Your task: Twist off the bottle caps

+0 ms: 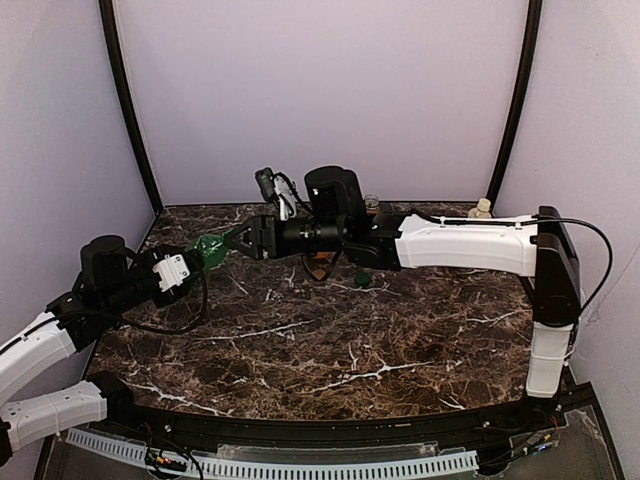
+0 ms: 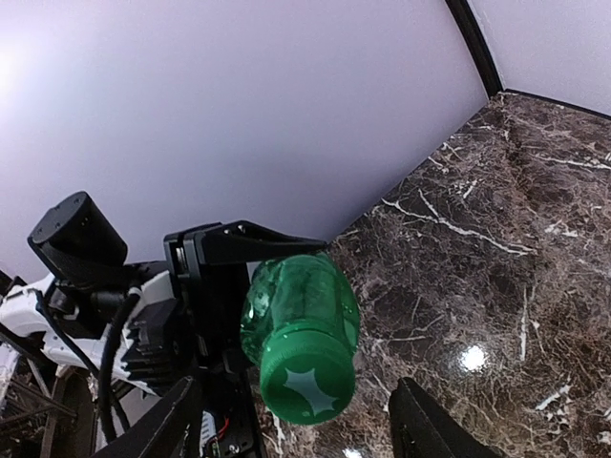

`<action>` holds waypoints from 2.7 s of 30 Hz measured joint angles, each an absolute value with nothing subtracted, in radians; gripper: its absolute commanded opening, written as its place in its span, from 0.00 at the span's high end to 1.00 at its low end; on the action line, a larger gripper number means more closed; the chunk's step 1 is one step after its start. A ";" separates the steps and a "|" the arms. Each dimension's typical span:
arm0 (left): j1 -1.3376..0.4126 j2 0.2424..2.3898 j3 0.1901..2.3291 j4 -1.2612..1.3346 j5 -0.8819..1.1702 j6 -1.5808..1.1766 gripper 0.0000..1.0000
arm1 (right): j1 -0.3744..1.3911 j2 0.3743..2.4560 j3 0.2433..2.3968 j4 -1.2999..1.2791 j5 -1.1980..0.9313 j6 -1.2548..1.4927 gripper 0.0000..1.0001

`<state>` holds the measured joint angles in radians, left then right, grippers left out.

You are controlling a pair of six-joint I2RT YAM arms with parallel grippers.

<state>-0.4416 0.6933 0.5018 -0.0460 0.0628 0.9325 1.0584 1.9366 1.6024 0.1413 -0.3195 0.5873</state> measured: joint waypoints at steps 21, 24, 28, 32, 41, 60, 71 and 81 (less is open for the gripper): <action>-0.442 0.693 0.501 -0.046 0.062 0.950 0.99 | 1.060 2.001 1.694 0.114 -0.323 0.628 1.00; -0.441 0.693 0.501 -0.047 0.064 0.954 0.99 | 1.060 2.001 1.694 0.115 -0.334 0.606 1.00; -0.440 0.683 0.502 -0.076 0.092 0.953 0.99 | 1.058 2.001 1.694 0.106 -0.383 0.464 1.00; -0.434 0.675 0.525 -0.188 0.198 0.945 0.99 | 1.073 1.951 1.618 0.097 -0.435 0.137 1.00; -0.435 0.673 0.593 -0.496 0.504 0.982 0.99 | 1.176 1.820 1.510 -0.054 -0.413 -0.631 1.00; -0.436 0.683 0.604 -0.692 0.572 1.169 0.99 | 1.306 1.771 1.353 0.005 -0.155 -1.480 0.98; -0.437 0.667 0.604 -0.697 0.591 1.150 0.99 | 1.299 1.760 1.327 0.149 -0.107 -1.407 0.23; -0.443 0.653 0.543 -0.380 0.400 0.923 0.99 | 1.252 1.649 1.260 0.267 -0.148 -0.942 0.01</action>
<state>-0.4427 0.6529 0.5434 -0.3801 0.3996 0.9230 1.2518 1.6485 1.2598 0.2668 -0.1478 -0.9417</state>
